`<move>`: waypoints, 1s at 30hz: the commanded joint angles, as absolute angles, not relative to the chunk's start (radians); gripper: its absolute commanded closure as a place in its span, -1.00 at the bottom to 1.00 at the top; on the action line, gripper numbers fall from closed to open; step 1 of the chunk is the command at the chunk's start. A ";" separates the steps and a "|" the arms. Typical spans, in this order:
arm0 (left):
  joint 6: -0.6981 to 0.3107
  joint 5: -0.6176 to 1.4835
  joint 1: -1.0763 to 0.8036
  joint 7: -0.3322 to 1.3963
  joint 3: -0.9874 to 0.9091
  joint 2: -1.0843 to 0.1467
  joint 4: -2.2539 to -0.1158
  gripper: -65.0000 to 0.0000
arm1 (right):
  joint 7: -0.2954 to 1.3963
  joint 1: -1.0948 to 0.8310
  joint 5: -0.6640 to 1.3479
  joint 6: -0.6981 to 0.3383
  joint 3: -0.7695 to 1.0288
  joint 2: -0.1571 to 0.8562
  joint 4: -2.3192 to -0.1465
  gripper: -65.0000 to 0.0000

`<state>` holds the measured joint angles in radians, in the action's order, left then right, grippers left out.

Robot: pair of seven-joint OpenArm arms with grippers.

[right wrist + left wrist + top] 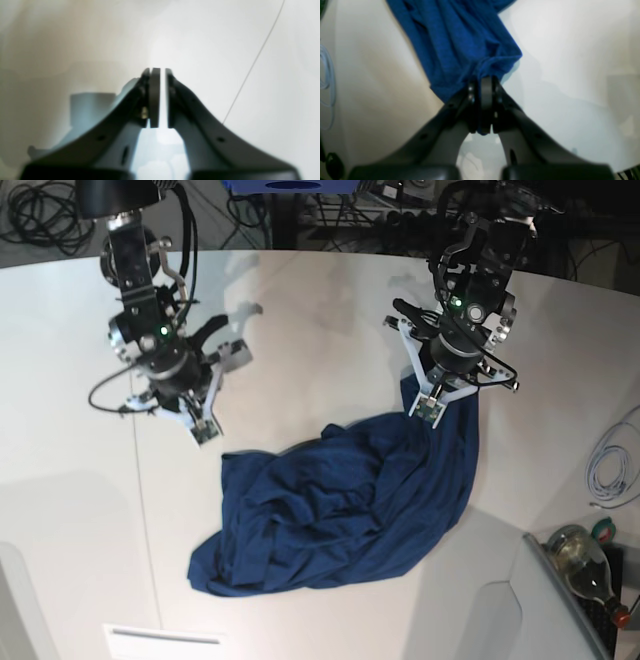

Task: Layout the t-shirt on the table in an organized manner, then fold the t-shirt properly
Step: 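Lift the shirt with both grippers and spread it apart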

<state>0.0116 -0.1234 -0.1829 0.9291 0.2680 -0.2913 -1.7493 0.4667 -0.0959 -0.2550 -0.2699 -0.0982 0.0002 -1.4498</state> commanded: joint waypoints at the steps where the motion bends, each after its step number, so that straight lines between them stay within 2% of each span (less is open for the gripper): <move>1: 0.019 -0.130 -0.177 0.914 0.263 -0.300 -1.770 1.00 | 0.430 -0.038 -0.249 -0.269 -0.101 -0.022 -1.446 0.62; 4: 0.019 -0.130 -0.177 0.915 0.263 -0.300 -1.770 1.00 | 0.421 0.070 -0.249 -0.269 -0.101 -0.062 -1.339 0.09; 5: 0.019 -0.131 -0.177 0.917 0.263 -0.300 -1.770 1.00 | 0.407 0.110 -0.249 -0.269 -0.101 -0.070 -1.287 -0.05; 6: 0.019 -0.131 -0.177 0.918 0.263 -0.300 -1.770 1.00 | 0.387 0.140 -0.248 -0.269 -0.101 -0.074 -1.237 -0.11; 14: 0.019 -0.131 -0.179 0.923 0.263 -0.300 -1.770 1.00 | 0.231 0.317 -0.248 -0.269 -0.101 -0.128 -0.883 -0.11; 23: 0.019 -0.131 -0.179 0.923 0.263 -0.297 -1.770 1.00 | 0.171 0.325 -0.248 -0.271 -0.101 -0.139 -0.834 -0.10; 24: 0.019 -0.131 -0.179 0.923 0.263 -0.297 -1.770 1.00 | 0.171 0.332 -0.248 -0.271 -0.101 -0.139 -0.832 -0.04; 27: 0.019 -0.131 -0.179 0.923 0.263 -0.297 -1.770 1.00 | 0.170 0.378 -0.243 -0.271 -0.101 -0.140 -0.746 0.39; 28: 0.019 -0.131 -0.179 0.923 0.263 -0.297 -1.770 1.00 | 0.168 0.400 -0.220 -0.271 -0.101 -0.140 -0.699 0.47; 30: 0.019 -0.131 -0.179 0.923 0.263 -0.297 -1.770 1.00 | 0.140 0.430 -0.139 -0.271 -0.101 -0.139 -0.642 0.47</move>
<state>0.0116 -0.1238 -0.1860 0.9318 0.2661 -0.2909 -1.7519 0.1669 0.4046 -0.1383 -0.2699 -0.1001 -0.1322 -0.6258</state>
